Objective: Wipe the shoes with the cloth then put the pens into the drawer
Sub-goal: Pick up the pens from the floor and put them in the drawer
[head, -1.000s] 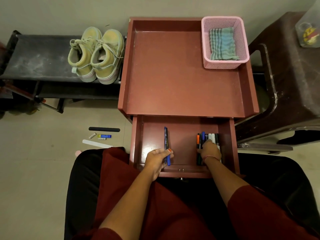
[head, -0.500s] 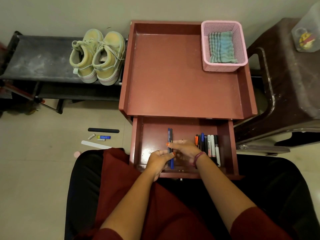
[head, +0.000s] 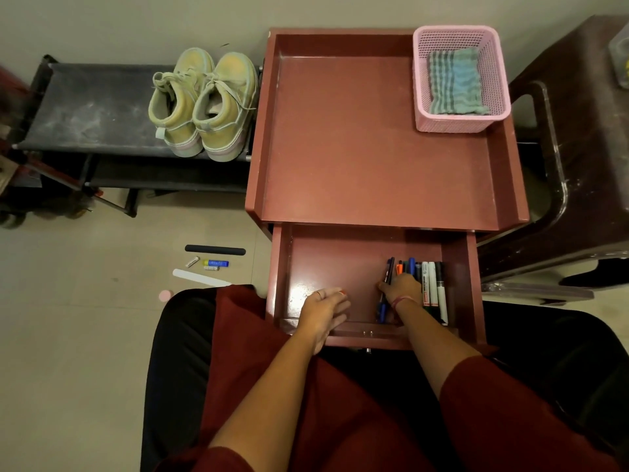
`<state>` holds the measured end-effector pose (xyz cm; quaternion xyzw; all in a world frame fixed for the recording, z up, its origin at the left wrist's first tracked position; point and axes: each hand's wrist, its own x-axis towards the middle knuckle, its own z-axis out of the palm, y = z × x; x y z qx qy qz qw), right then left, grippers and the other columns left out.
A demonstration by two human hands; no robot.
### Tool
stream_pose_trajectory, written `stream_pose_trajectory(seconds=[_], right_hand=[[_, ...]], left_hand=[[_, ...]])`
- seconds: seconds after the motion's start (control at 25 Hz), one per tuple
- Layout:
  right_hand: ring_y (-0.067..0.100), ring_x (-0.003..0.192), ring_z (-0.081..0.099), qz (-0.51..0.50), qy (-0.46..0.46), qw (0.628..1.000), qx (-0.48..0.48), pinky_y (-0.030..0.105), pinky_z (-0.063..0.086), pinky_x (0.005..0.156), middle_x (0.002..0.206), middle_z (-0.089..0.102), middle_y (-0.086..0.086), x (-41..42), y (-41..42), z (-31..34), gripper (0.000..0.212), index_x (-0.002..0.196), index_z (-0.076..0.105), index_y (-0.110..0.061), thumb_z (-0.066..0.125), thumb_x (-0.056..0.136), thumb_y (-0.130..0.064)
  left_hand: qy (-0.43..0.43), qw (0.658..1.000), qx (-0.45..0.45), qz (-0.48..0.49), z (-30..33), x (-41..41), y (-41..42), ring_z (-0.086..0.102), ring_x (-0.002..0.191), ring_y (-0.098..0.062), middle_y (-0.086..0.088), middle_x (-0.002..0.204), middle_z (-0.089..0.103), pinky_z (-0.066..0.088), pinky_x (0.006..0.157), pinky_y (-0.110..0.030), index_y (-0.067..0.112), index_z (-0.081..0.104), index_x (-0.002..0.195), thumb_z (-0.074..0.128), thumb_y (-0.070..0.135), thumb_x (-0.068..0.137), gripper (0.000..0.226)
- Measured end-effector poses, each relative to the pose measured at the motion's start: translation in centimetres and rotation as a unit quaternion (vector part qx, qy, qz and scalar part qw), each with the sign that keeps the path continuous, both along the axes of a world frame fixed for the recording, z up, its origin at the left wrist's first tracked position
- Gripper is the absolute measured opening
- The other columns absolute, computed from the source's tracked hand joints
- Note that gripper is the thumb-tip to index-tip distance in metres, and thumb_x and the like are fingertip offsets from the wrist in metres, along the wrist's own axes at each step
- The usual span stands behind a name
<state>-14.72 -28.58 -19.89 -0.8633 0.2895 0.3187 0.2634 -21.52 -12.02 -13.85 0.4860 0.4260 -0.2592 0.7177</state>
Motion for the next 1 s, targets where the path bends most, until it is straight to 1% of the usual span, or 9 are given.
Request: stream_pose_trajectory(seconds=[0.12,0.28,0.36,0.44,0.52,0.6,0.68,0.84,1.0], right_hand=[[0.034,0.096,0.063,0.026,-0.004,0.999,-0.027,0.033,0.047,0.071,0.105,0.065,0.021,0.0,0.2,-0.4,0.040,0.104,0.061,0.002,0.071,0.083,-0.031],[0.037,0.104,0.060,0.024,-0.040,0.998,-0.045,0.043,0.051,0.083,0.116,0.060,0.022,-0.4,-0.1,-0.1,0.065,0.130,0.041,0.001,0.073,0.080,-0.026],[0.037,0.103,0.060,0.049,-0.060,0.996,-0.041,0.044,0.053,0.083,0.116,0.058,0.020,-0.8,0.0,-0.1,0.059,0.127,0.043,-0.001,0.071,0.081,-0.026],[0.036,0.102,0.060,0.129,-0.065,0.989,-0.031,0.041,0.052,0.082,0.118,0.054,0.017,-1.4,0.6,0.2,0.046,0.121,0.049,-0.006,0.066,0.085,-0.028],[0.035,0.105,0.057,0.262,-0.063,0.962,-0.039,0.041,0.051,0.083,0.126,0.047,0.015,-1.9,1.2,0.2,0.037,0.124,0.050,-0.010,0.058,0.090,-0.024],[0.033,0.108,0.055,0.364,-0.069,0.925,-0.082,0.041,0.051,0.083,0.132,0.041,0.014,-2.0,1.4,0.2,0.032,0.126,0.051,-0.014,0.049,0.093,-0.016],[0.033,0.112,0.052,0.394,-0.052,0.909,-0.122,0.042,0.049,0.083,0.134,0.039,0.014,-1.9,1.0,0.3,0.032,0.124,0.052,-0.013,0.046,0.093,-0.012],[0.033,0.115,0.048,0.396,-0.012,0.908,-0.139,0.046,0.047,0.089,0.134,0.041,0.013,-1.8,-0.8,0.6,0.035,0.127,0.051,-0.018,0.050,0.091,-0.016],[0.033,0.119,0.046,0.465,-0.030,0.867,-0.179,0.046,0.042,0.094,0.136,0.039,0.015,-1.5,-1.2,1.0,0.034,0.126,0.052,-0.018,0.045,0.093,-0.019]], left_hand=[[0.002,1.000,-0.006,0.004,-0.2,0.0,0.1,0.066,0.098,-0.018,-0.007,0.102,0.068,0.053,0.085,-0.031,0.009,0.060,0.104,0.056,0.009,0.095,0.010],[0.006,1.000,-0.013,0.002,-0.3,0.1,0.2,0.066,0.095,-0.017,-0.006,0.102,0.068,0.053,0.088,-0.036,0.010,0.060,0.104,0.057,0.009,0.094,0.011],[0.006,1.000,-0.015,0.003,-0.3,0.2,0.2,0.066,0.094,-0.015,-0.006,0.101,0.068,0.053,0.088,-0.037,0.010,0.060,0.107,0.058,0.009,0.093,0.014],[0.004,1.000,-0.014,0.002,-0.3,0.2,0.1,0.066,0.092,-0.014,-0.005,0.100,0.068,0.052,0.089,-0.038,0.010,0.060,0.108,0.058,0.009,0.093,0.015],[0.002,1.000,-0.011,0.002,-0.2,0.1,0.0,0.066,0.092,-0.014,-0.005,0.098,0.068,0.052,0.090,-0.038,0.010,0.060,0.107,0.058,0.009,0.093,0.014],[0.002,1.000,-0.011,0.006,-0.1,0.1,0.0,0.066,0.091,-0.014,-0.005,0.097,0.068,0.052,0.092,-0.039,0.011,0.060,0.105,0.058,0.008,0.093,0.012],[0.001,1.000,-0.011,0.010,-0.1,0.1,0.0,0.066,0.091,-0.014,-0.005,0.097,0.068,0.051,0.094,-0.039,0.012,0.060,0.101,0.058,0.008,0.093,0.009],[0.000,1.000,-0.010,0.008,-0.1,0.0,0.0,0.066,0.092,-0.014,-0.005,0.098,0.069,0.052,0.093,-0.038,0.011,0.061,0.102,0.058,0.008,0.093,0.010],[-0.004,1.000,-0.006,0.004,0.0,0.0,0.0,0.066,0.093,-0.014,-0.006,0.100,0.068,0.052,0.091,-0.036,0.010,0.061,0.107,0.058,0.009,0.093,0.014]])
